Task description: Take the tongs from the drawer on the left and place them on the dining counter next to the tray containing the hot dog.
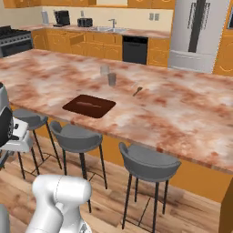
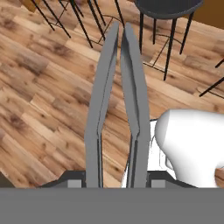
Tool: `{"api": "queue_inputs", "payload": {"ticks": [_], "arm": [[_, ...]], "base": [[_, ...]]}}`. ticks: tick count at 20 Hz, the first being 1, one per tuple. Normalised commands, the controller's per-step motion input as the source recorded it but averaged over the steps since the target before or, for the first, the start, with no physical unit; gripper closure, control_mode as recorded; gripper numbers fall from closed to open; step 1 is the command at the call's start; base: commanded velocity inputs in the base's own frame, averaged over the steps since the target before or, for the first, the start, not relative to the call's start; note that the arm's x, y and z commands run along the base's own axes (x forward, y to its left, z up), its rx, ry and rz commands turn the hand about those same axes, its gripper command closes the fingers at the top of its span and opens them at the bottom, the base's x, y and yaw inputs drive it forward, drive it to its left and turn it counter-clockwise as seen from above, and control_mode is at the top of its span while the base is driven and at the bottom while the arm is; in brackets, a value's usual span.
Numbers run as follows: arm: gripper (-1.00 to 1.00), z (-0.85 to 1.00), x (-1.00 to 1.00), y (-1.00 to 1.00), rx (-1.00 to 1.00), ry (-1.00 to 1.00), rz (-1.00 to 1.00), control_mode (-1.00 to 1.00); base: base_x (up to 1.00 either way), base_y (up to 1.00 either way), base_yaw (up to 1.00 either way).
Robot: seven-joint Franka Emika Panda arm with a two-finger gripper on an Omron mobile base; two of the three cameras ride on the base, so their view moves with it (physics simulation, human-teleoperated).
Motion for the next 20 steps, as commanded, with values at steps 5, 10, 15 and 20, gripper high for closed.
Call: {"api": "queue_inputs", "payload": {"ticks": [5,10,15,20], "arm": [[1.0,0.0,0.0,0.0,0.0,0.0,0.0,1.0],[1.0,0.0,0.0,0.0,0.0,0.0,0.0,1.0],[1.0,0.0,0.0,0.0,0.0,0.0,0.0,1.0],[1.0,0.0,0.0,0.0,0.0,0.0,0.0,1.0]], "base": [[0.41,0.97,-0.73],[0.1,1.0,-0.7],[0.33,0.79,-0.57],[0.03,0.09,-0.05]]}}
